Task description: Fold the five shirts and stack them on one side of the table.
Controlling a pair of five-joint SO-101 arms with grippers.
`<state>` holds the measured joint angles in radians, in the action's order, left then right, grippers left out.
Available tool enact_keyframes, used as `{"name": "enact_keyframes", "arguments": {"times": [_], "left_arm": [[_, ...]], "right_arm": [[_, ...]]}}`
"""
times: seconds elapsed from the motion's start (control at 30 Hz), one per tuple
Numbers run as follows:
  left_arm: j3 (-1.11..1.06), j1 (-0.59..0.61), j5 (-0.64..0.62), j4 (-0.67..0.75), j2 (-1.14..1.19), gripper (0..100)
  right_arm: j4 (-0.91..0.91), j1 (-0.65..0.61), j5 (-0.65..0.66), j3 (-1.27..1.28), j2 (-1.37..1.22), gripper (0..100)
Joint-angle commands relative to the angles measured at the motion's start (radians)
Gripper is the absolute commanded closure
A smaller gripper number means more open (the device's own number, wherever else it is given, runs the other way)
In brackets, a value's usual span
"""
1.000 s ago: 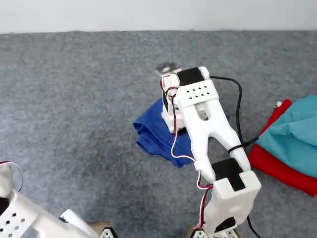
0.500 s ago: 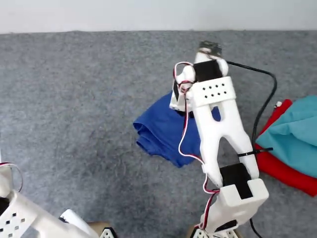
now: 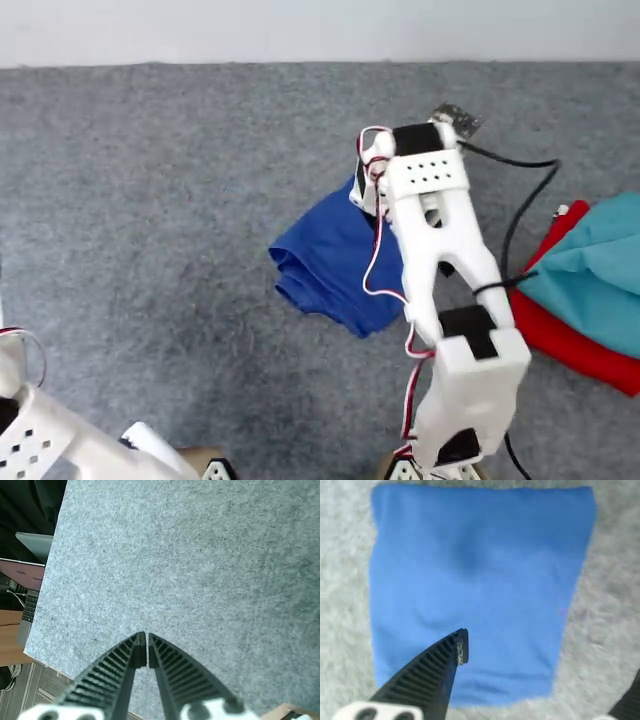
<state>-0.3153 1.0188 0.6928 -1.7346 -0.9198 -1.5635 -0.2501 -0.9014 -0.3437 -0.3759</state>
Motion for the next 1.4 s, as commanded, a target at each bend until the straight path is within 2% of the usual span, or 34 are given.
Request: {"name": "enact_keyframes", "arguments": {"times": [0.0,0.3,0.37,0.5,0.6,0.63,0.7,0.8,0.97,1.37], "left_arm": [[0.002,-0.002,0.009,-0.015,-0.002,98],[0.001,0.000,0.009,-0.015,-0.002,98],[0.001,-0.002,0.009,-0.015,0.000,98],[0.001,-0.002,0.009,-0.015,0.000,98],[0.001,-0.003,0.009,-0.015,0.000,98],[0.001,-0.003,0.009,-0.011,0.000,98],[0.001,-0.003,0.009,-0.002,0.000,98],[-0.007,-0.003,0.009,0.000,0.000,98],[-0.044,-0.003,0.009,0.026,0.000,98],[-0.047,-0.003,0.009,0.026,0.000,98]], "right_arm": [[0.076,0.016,-0.043,-0.005,-0.059,52.2],[0.275,0.107,-0.054,-0.005,-0.289,52.5],[0.318,0.124,-0.051,-0.005,-0.340,55.7],[0.325,0.128,-0.029,-0.026,-0.381,75.8],[0.326,0.130,0.083,-0.044,-0.387,96.9],[0.325,0.130,0.114,-0.044,-0.387,99.8],[0.302,0.130,0.149,-0.041,-0.386,95.0],[0.237,0.128,0.207,-0.075,-0.377,99.5],[0.096,0.130,0.350,-0.157,-0.286,98.9],[-0.041,0.288,0.666,-0.193,0.134,98.9]]}}
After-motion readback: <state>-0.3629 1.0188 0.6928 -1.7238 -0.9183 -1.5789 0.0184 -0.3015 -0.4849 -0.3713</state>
